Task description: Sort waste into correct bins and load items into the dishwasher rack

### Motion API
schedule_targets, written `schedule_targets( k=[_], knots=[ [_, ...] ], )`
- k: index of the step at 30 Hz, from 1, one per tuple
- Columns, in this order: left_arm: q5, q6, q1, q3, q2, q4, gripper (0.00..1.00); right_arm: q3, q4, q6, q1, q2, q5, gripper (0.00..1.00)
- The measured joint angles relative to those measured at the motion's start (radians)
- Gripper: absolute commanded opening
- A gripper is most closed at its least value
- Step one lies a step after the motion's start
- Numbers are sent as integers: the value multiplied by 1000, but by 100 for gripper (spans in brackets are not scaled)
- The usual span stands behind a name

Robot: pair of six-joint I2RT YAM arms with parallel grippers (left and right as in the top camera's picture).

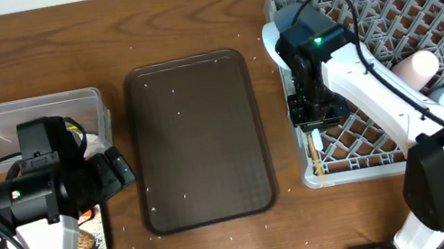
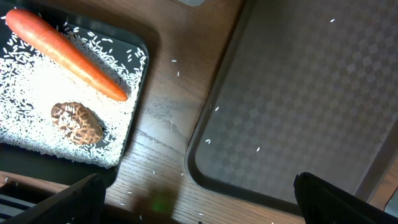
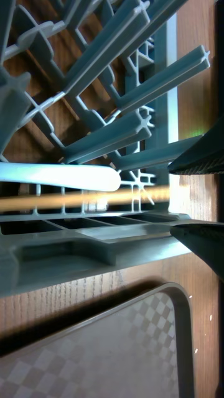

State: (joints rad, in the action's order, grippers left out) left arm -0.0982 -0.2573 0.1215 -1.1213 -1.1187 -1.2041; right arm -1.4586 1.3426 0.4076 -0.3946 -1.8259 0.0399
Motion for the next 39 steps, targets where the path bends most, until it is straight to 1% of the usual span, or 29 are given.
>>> schedule_targets(
  k=[4, 7, 12, 16, 17, 18, 22, 26, 33, 39],
  knots=[
    [0, 0, 0, 0, 0, 0, 98, -14, -22, -21, 0, 12, 4, 24],
    [0, 0, 0, 0, 0, 0, 98, -29, -74, -47, -5, 61, 10, 24],
    [0, 0, 0, 0, 0, 0, 98, -66, -219, -106, -35, 247, 11, 33],
    [0, 0, 0, 0, 0, 0, 98, -84, -342, -146, -45, 431, 16, 53],
    [0, 0, 0, 0, 0, 0, 98, -85, -373, -169, -44, 482, 16, 81],
    [0, 0, 0, 0, 0, 0, 98, -89, -388, -177, -44, 520, 14, 99],
    [0, 0, 0, 0, 0, 0, 98, -95, -410, -246, -45, 659, 9, 99],
    [0, 0, 0, 0, 0, 0, 98, -95, -358, -277, -45, 761, -13, 99],
    [0, 0, 0, 0, 0, 0, 98, -96, -163, -303, -45, 875, -38, 99],
    [0, 0, 0, 0, 0, 0, 98, -96, -128, -320, -45, 929, -121, 99]
  ],
)
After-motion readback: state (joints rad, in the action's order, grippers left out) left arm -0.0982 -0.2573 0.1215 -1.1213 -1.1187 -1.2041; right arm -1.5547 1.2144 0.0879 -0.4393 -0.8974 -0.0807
